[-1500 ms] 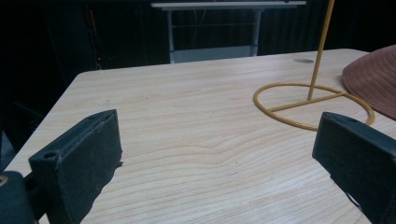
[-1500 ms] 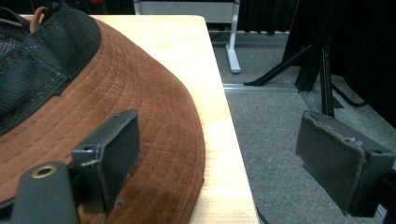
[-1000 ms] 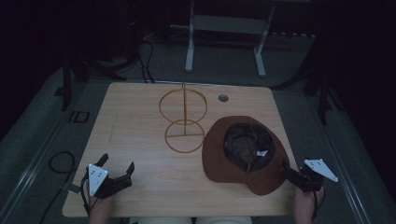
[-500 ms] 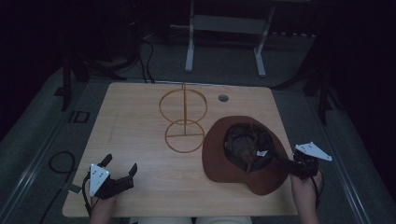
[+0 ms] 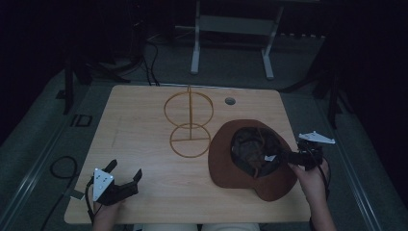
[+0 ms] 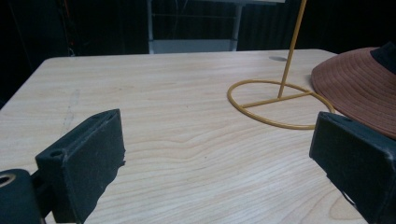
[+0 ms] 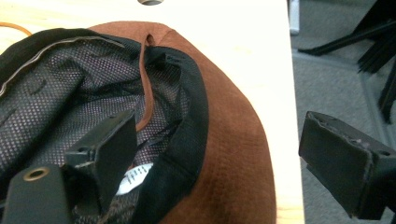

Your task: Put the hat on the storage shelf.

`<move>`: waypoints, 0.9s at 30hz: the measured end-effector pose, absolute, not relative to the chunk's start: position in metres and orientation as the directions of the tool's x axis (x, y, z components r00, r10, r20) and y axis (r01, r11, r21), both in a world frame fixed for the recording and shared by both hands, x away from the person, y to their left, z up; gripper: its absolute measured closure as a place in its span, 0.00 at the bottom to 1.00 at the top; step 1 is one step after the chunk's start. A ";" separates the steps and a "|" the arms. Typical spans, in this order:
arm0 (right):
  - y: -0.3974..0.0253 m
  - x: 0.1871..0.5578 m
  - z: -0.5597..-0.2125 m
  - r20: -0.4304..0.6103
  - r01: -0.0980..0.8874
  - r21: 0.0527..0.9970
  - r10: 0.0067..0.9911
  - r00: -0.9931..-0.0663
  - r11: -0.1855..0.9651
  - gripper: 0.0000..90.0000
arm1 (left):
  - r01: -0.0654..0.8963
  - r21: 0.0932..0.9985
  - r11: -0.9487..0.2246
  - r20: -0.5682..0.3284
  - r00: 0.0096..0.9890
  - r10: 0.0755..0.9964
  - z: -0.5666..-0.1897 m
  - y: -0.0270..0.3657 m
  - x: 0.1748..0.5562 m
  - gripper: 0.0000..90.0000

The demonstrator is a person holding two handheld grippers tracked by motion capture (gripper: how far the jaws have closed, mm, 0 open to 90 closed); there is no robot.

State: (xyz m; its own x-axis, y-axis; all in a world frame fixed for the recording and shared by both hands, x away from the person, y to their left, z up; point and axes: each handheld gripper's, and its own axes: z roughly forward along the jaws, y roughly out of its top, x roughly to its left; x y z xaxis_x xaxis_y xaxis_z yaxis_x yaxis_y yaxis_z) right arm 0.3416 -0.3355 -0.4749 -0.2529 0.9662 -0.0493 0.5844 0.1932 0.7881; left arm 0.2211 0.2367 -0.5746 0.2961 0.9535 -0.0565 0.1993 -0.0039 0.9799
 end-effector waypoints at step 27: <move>-0.310 0.406 -0.522 -0.122 0.778 0.580 0.970 -0.212 0.243 0.40 | 0.247 0.969 -0.007 -0.072 0.308 0.949 -0.574 0.235 0.223 0.05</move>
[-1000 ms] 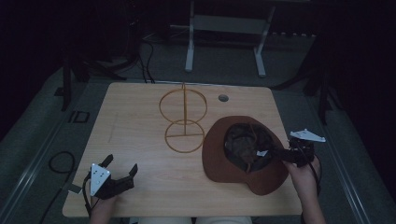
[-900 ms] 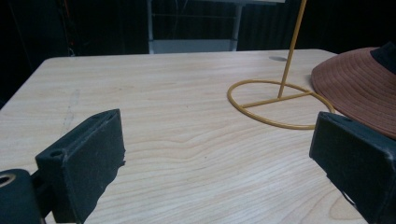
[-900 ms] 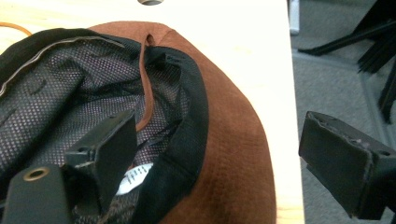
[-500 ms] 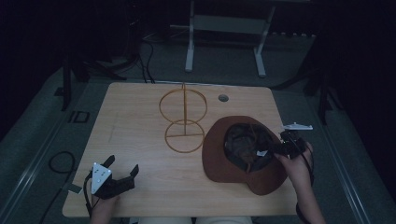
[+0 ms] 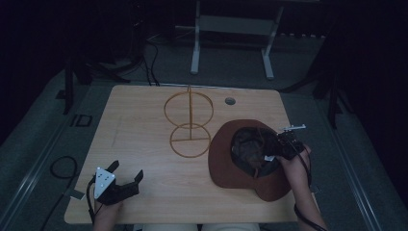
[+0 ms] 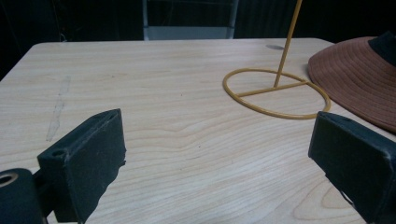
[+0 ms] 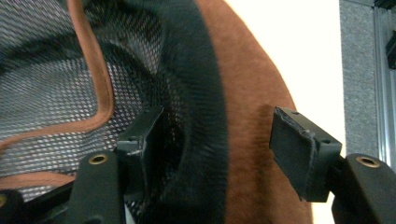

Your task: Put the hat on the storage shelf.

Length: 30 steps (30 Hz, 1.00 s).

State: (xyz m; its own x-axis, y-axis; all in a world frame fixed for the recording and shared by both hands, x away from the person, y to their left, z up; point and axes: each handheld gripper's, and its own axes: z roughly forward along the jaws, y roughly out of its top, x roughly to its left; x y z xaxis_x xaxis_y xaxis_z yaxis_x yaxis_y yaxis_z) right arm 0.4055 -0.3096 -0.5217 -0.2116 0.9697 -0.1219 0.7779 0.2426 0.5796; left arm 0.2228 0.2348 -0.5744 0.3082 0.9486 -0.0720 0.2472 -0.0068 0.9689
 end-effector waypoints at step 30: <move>-0.301 0.373 -0.484 -0.264 0.562 0.769 0.952 -0.155 0.304 0.94 | 0.300 0.953 -0.051 -0.060 0.351 0.934 -0.571 0.228 0.223 0.06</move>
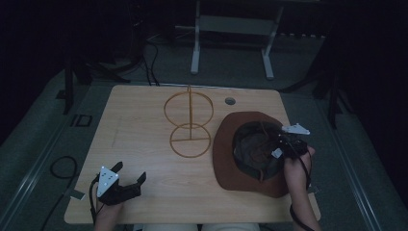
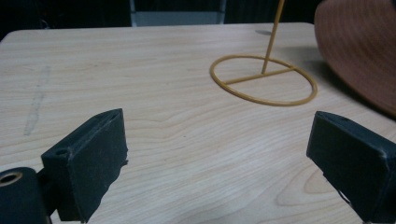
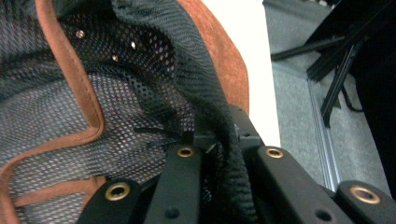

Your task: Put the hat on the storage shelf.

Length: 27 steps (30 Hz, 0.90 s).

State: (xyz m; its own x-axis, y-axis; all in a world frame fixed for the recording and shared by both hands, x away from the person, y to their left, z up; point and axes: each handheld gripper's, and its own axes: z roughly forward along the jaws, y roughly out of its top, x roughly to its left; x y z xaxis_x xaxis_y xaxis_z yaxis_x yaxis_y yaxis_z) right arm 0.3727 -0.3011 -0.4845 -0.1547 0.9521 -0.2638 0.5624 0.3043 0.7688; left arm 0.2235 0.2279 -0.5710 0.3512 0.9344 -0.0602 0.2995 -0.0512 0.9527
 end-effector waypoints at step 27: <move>-0.307 0.320 -0.402 -0.251 0.347 0.894 0.959 -0.135 0.283 0.95 | 0.364 0.924 -0.118 -0.095 0.518 0.850 -0.514 0.156 0.233 0.07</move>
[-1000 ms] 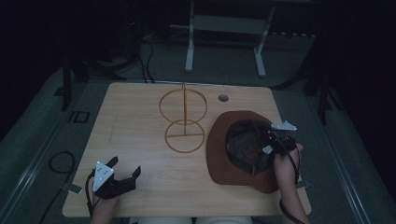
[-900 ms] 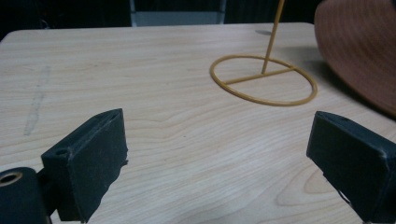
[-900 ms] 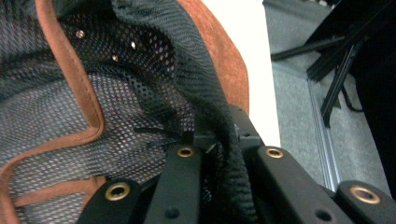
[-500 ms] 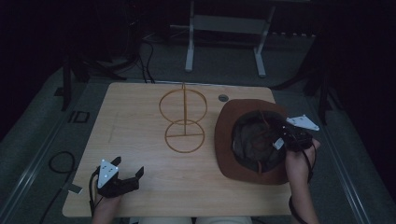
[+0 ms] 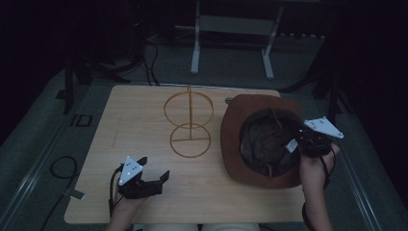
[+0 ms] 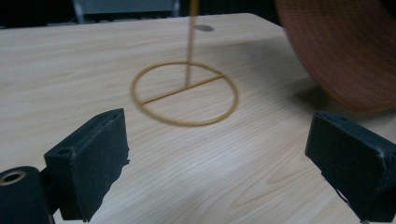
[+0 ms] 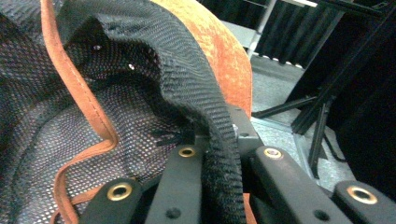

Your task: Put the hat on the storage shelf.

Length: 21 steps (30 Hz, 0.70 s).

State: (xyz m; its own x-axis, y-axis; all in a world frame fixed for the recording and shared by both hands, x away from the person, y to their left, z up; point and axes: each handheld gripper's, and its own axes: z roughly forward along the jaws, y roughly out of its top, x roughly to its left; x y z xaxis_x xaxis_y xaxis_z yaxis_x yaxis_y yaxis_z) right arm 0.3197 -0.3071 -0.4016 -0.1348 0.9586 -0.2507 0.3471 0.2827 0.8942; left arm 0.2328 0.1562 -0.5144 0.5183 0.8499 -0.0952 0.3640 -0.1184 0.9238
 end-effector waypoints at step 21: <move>-0.303 0.305 -0.406 -0.248 0.345 0.892 0.955 -0.163 0.291 0.95 | 0.267 0.934 -0.238 -0.002 0.668 0.744 -0.449 0.050 0.266 0.07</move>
State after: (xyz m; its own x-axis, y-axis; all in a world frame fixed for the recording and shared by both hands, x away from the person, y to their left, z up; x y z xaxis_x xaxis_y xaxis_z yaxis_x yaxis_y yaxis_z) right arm 0.3046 -0.3029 -0.4060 -0.1634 0.9548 -0.2483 0.3450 0.2911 0.8923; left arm 0.2661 0.0501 -0.4488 0.6682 0.7440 -0.0018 0.2670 -0.2375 0.9340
